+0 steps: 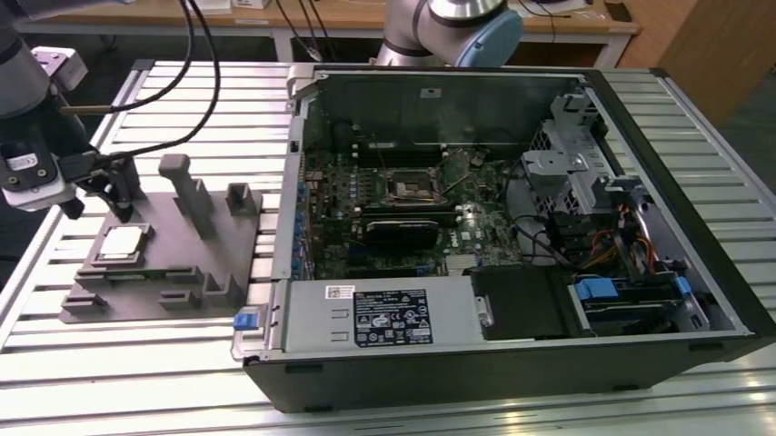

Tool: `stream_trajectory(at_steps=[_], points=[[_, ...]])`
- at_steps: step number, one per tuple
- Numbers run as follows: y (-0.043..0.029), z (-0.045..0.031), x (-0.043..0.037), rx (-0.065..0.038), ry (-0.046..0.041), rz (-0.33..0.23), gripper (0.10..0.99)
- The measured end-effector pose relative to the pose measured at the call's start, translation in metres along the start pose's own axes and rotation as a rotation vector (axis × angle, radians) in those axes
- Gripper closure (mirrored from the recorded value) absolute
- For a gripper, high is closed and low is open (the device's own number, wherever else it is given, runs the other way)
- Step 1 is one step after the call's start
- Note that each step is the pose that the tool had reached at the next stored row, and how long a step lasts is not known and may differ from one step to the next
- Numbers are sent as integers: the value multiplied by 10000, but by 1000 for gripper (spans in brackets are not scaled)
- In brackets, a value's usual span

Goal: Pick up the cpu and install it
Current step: 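Pick up the cpu and move it towards the insertion slot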

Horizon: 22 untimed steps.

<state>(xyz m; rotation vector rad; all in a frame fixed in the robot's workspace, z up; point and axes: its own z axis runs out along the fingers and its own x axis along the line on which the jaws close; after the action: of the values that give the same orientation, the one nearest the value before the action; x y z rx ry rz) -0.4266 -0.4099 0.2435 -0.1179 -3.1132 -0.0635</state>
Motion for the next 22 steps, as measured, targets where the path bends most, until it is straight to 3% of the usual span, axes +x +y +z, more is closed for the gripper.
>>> stream_trajectory(at_steps=[20,22], points=[[-13,309,1,-23,-1,-245,439],[-13,341,1,-21,-1,-246,373]])
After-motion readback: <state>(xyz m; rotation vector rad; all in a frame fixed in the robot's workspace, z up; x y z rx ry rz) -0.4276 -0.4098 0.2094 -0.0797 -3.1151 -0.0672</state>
